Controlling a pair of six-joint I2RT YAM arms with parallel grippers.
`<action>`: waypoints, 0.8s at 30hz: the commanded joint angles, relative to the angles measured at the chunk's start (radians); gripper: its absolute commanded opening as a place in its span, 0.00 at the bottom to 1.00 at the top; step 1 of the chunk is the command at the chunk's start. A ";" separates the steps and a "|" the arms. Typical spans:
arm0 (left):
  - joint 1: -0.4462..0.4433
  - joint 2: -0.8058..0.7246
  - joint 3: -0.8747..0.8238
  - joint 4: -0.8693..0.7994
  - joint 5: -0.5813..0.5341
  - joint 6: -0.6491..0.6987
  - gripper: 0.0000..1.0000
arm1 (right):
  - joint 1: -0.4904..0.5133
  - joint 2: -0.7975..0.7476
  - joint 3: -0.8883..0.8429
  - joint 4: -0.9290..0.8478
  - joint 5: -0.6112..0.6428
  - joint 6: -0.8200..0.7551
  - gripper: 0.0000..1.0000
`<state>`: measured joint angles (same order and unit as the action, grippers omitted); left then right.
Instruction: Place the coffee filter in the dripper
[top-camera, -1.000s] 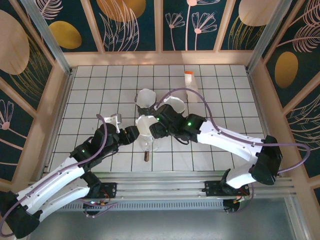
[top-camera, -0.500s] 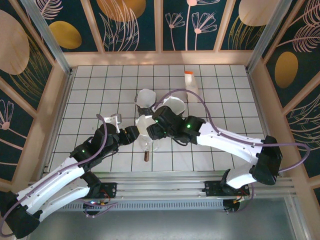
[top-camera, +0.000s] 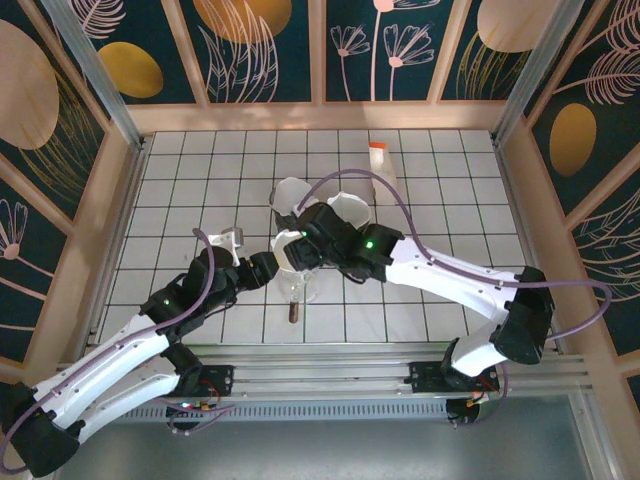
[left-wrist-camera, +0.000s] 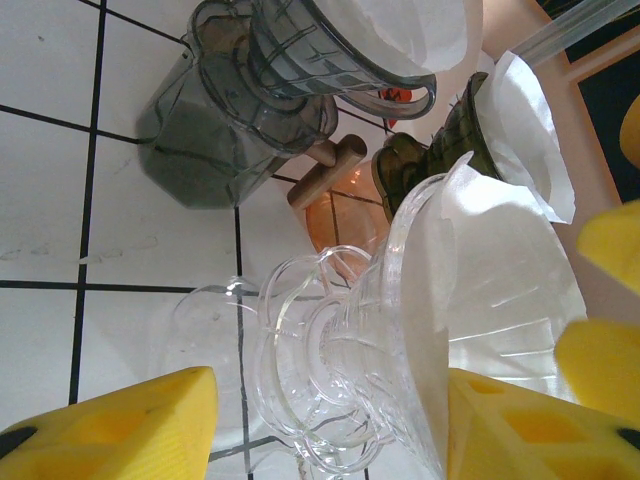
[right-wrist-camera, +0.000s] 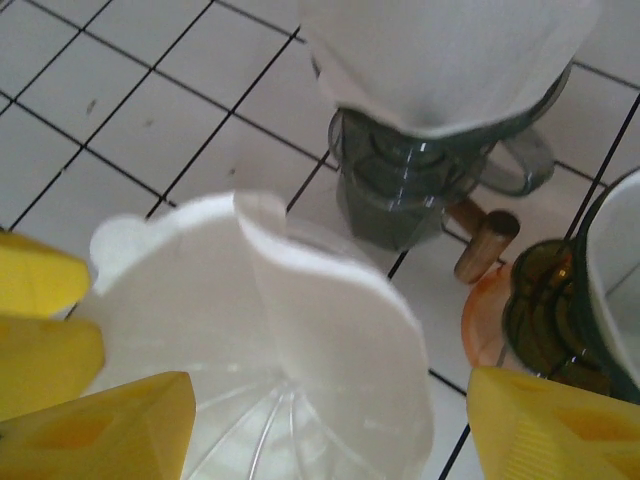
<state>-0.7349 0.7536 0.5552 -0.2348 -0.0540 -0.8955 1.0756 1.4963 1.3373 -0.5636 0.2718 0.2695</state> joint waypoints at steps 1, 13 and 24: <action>0.006 0.004 -0.018 0.003 -0.007 -0.002 0.59 | -0.032 0.040 0.046 0.003 0.010 -0.026 0.72; 0.005 0.004 -0.023 0.003 -0.004 0.000 0.59 | -0.118 0.045 0.010 -0.006 0.037 0.007 0.66; 0.005 0.009 -0.019 0.004 -0.001 -0.004 0.59 | -0.076 0.078 0.045 0.048 0.010 -0.062 0.72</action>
<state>-0.7345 0.7536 0.5495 -0.2268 -0.0536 -0.8955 0.9958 1.5547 1.3567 -0.5407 0.2680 0.2325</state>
